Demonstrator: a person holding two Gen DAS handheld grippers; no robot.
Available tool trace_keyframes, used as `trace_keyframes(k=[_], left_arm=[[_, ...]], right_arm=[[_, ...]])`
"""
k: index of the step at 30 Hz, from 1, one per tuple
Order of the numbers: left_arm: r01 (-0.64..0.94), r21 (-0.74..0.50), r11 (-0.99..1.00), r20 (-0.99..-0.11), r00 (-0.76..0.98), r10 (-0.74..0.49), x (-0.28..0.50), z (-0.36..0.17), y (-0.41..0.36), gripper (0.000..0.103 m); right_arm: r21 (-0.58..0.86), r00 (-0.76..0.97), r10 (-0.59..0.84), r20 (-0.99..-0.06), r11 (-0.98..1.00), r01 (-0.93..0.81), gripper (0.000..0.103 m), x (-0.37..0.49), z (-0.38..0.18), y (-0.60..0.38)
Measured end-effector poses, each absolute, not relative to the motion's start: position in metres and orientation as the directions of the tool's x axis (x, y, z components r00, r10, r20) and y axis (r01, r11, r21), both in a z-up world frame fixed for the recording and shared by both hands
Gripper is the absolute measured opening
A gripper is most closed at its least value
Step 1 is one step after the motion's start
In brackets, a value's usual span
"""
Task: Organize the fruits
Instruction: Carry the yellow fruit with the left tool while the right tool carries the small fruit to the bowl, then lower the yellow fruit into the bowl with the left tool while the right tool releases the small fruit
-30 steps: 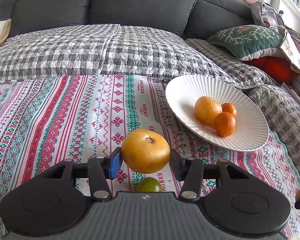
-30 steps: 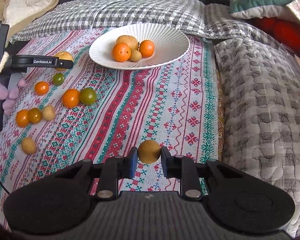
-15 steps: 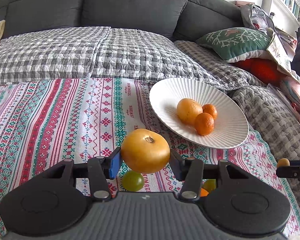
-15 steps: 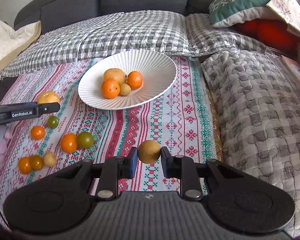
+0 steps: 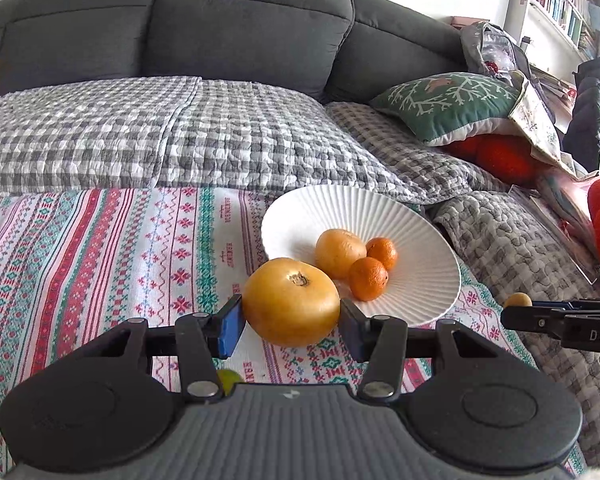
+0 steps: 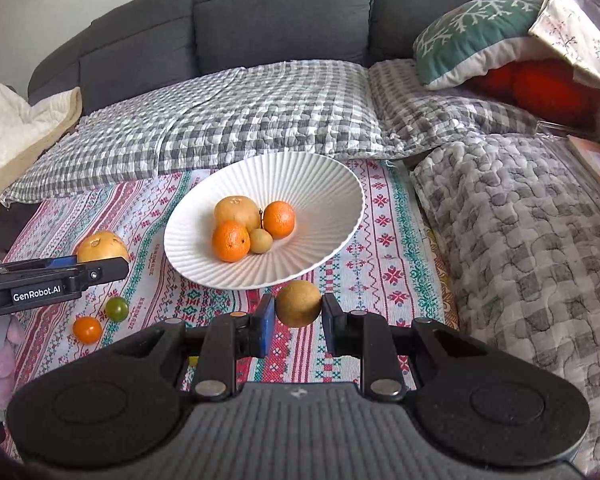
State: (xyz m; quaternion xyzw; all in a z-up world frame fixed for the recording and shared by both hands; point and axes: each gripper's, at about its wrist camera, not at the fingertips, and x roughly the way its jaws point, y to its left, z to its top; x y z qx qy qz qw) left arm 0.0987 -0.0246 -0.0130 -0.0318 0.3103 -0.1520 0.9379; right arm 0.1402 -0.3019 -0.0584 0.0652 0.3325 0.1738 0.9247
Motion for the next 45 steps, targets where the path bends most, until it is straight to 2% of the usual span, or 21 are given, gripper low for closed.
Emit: trace_keyframes(k=[5,11,16,21,28,31,45], left_arm=[[0.308,-0.171,0.936,-0.557,0.753,-0.35,0.122,-0.008,-0.035,0.045],[0.404,-0.119,0.907,-0.554,0.731,-0.398,0.157,0.001,-0.06,0.045],[0.486,-0.081,0.87,-0.575,0.691,-0.439,0.194,0.001,-0.086,0.045],[0.552,-0.048,0.832,-0.638,0.624,-0.451,0.222,-0.013,-0.108,0.045],[0.558,-0.104,0.823,-0.69,0.556,-0.464,0.249,-0.026,-0.117,0.045],[0.562,-0.081,0.823,-0.723,0.535,-0.436,0.255,-0.033,-0.125,0.045],[0.551,-0.098,0.829,-0.708,0.547,-0.447,0.257,-0.034,-0.123,0.045]], right_arm=[[0.319,0.725,0.401,-0.56,0.912,-0.258,0.022,0.149,-0.056,-0.302],[0.326,0.755,0.396,-0.522,0.911,-0.252,0.022,0.156,-0.051,-0.295],[0.321,0.769,0.383,-0.512,0.915,-0.242,0.022,0.166,-0.052,-0.285],[0.339,0.761,0.381,-0.524,0.914,-0.224,0.022,0.183,-0.06,-0.28],[0.344,0.748,0.373,-0.548,0.916,-0.205,0.022,0.201,-0.075,-0.268],[0.331,0.744,0.364,-0.561,0.922,-0.202,0.022,0.203,-0.081,-0.265],[0.329,0.746,0.35,-0.566,0.926,-0.185,0.023,0.203,-0.09,-0.262]])
